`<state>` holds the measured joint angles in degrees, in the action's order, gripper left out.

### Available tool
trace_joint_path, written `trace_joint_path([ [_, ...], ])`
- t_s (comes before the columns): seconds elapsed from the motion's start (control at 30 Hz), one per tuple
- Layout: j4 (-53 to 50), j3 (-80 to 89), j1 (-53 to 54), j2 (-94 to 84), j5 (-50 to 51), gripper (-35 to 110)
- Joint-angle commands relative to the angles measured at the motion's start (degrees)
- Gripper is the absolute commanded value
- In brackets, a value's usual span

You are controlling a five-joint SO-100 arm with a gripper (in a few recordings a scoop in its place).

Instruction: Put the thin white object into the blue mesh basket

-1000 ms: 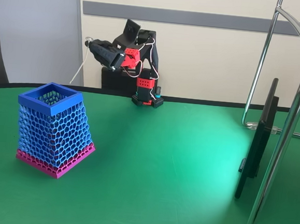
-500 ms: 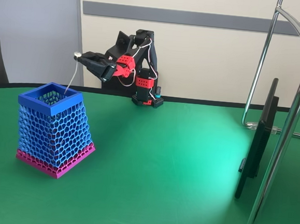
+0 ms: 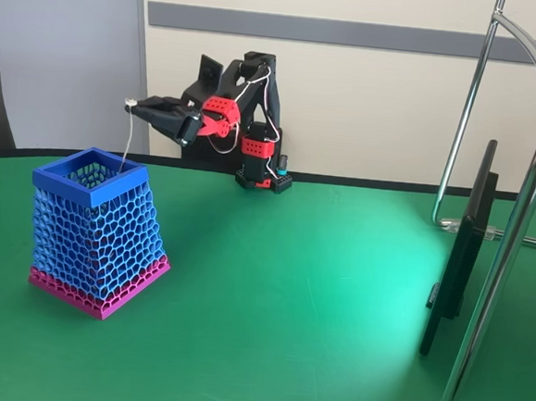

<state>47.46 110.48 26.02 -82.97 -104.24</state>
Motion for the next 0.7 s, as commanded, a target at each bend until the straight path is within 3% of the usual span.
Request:
trace_joint_path([
  [0.0,-0.8,0.9,1.4,-4.9,2.3,8],
  [0.4,-6.5,9.7,4.5,-12.5,7.5,13],
  [0.67,-4.8,20.0,5.2,-20.3,9.2,16],
])
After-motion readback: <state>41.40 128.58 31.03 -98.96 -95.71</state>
